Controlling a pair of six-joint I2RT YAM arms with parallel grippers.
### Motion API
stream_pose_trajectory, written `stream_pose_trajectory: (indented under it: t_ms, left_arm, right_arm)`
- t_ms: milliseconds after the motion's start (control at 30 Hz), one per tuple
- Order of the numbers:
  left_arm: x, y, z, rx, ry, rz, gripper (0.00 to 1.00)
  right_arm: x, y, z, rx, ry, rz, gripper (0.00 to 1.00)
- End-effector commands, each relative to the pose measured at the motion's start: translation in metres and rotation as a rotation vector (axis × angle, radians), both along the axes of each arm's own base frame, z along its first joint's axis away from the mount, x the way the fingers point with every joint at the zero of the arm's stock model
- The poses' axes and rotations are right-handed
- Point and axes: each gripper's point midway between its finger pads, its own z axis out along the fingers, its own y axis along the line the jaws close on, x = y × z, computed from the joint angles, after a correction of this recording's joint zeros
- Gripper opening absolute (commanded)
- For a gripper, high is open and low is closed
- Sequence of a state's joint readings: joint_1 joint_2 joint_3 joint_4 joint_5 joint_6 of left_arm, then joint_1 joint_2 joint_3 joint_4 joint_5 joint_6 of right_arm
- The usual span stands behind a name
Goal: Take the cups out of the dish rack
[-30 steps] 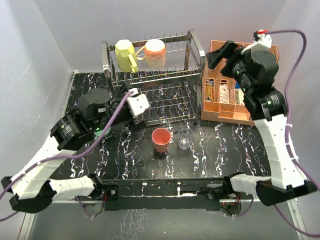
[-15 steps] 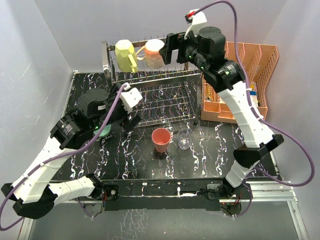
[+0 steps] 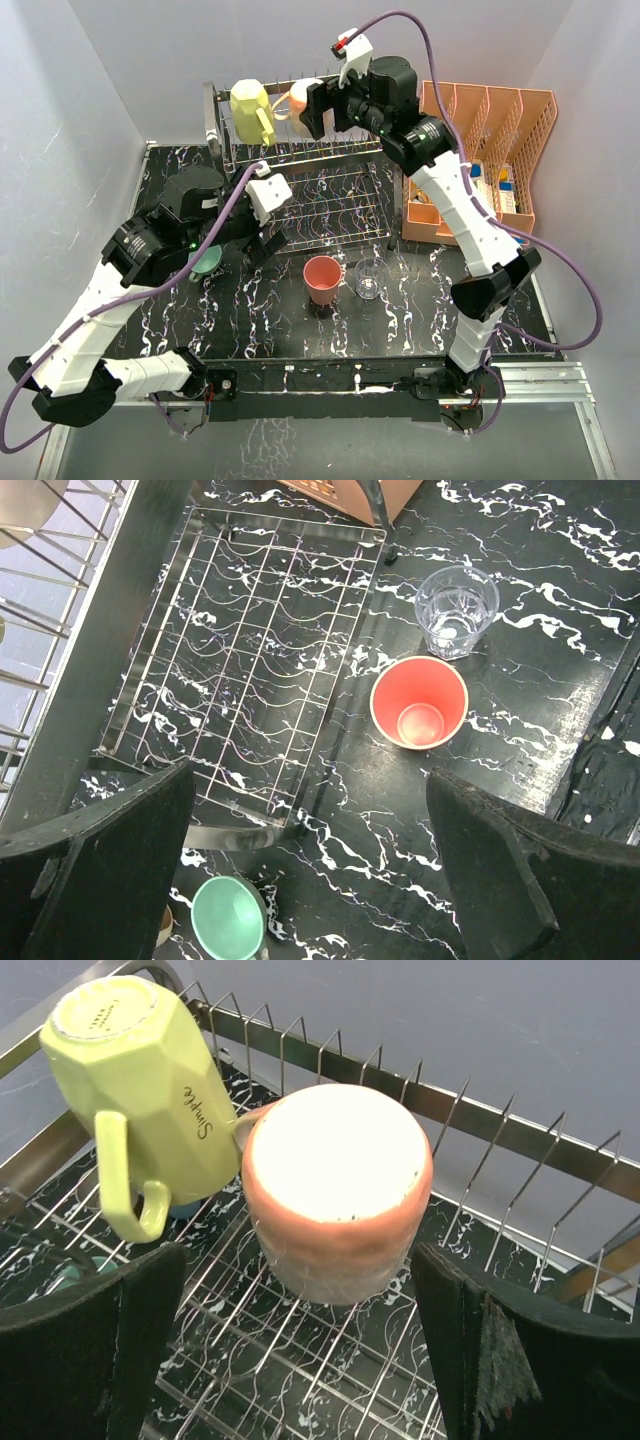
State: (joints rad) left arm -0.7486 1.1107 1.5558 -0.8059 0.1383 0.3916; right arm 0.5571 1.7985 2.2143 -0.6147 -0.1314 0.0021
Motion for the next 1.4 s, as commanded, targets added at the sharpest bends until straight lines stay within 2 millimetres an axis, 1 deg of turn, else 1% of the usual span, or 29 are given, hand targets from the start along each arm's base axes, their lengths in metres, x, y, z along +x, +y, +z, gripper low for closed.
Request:
stream_pose_trajectory:
  t_ms: [0, 133, 233, 400, 567, 667, 700, 767, 867, 933, 1033, 1067, 1100, 1200, 1300, 1367]
  left_arm:
    - [-0.007, -0.003, 0.013, -0.02, 0.0, -0.043, 0.97]
    - [-0.008, -0.005, 0.016, -0.013, -0.003, -0.062, 0.97]
    - [-0.009, -0.006, 0.018, -0.002, -0.004, -0.082, 0.97]
    - [-0.015, -0.009, 0.024, -0.003, 0.006, -0.118, 0.97]
    - [-0.021, -0.009, 0.02, 0.01, 0.035, -0.143, 0.97]
    - [-0.024, -0.008, 0.022, 0.006, 0.034, -0.15, 0.97]
    - [-0.024, -0.008, 0.023, 0.005, 0.03, -0.15, 0.97]
    - [-0.022, -0.007, 0.025, 0.004, 0.019, -0.146, 0.97]
    - [-0.018, -0.007, 0.029, -0.004, -0.011, -0.131, 0.97]
    - [-0.014, -0.007, 0.033, -0.011, -0.033, -0.123, 0.97]
    - [-0.007, -0.008, 0.039, -0.02, -0.061, -0.103, 0.96]
    - [-0.004, -0.008, 0.042, -0.023, -0.073, -0.093, 0.95]
    - [0.0, -0.008, 0.044, -0.025, -0.086, -0.079, 0.95]
    - [0.014, -0.006, 0.054, -0.026, -0.141, -0.024, 0.92]
    - [0.03, -0.002, 0.069, -0.037, -0.212, 0.042, 0.9]
    - [0.039, -0.002, 0.08, -0.051, -0.253, 0.073, 0.9]
  right_arm:
    - [0.021, 0.01, 0.01, -0.004, -0.084, 0.017, 0.98]
    - [0.036, 0.015, -0.005, -0.011, -0.063, 0.026, 0.98]
    - [0.044, 0.016, -0.012, -0.007, -0.06, 0.039, 0.98]
    - [0.053, 0.025, -0.021, 0.015, -0.066, 0.106, 0.98]
    - [0.058, 0.038, -0.028, 0.023, -0.076, 0.167, 0.98]
    - [0.063, 0.042, -0.032, 0.028, -0.083, 0.181, 0.98]
    - [0.064, 0.043, -0.033, 0.031, -0.083, 0.181, 1.0]
    - [0.066, 0.043, -0.031, 0.045, -0.089, 0.173, 0.97]
    - [0.064, 0.042, -0.022, 0.065, -0.121, 0.171, 0.9]
    - [0.059, 0.039, -0.012, 0.083, -0.162, 0.173, 0.8]
    - [0.05, 0.03, 0.007, 0.121, -0.235, 0.16, 0.59]
    - [0.049, 0.028, 0.005, 0.127, -0.241, 0.154, 0.53]
    - [0.046, 0.024, 0.01, 0.141, -0.261, 0.148, 0.51]
    - [0.043, 0.013, 0.022, 0.165, -0.289, 0.131, 0.5]
    - [0.04, 0.0, 0.031, 0.182, -0.303, 0.115, 0.49]
    - [0.038, -0.007, 0.033, 0.199, -0.307, 0.117, 0.49]
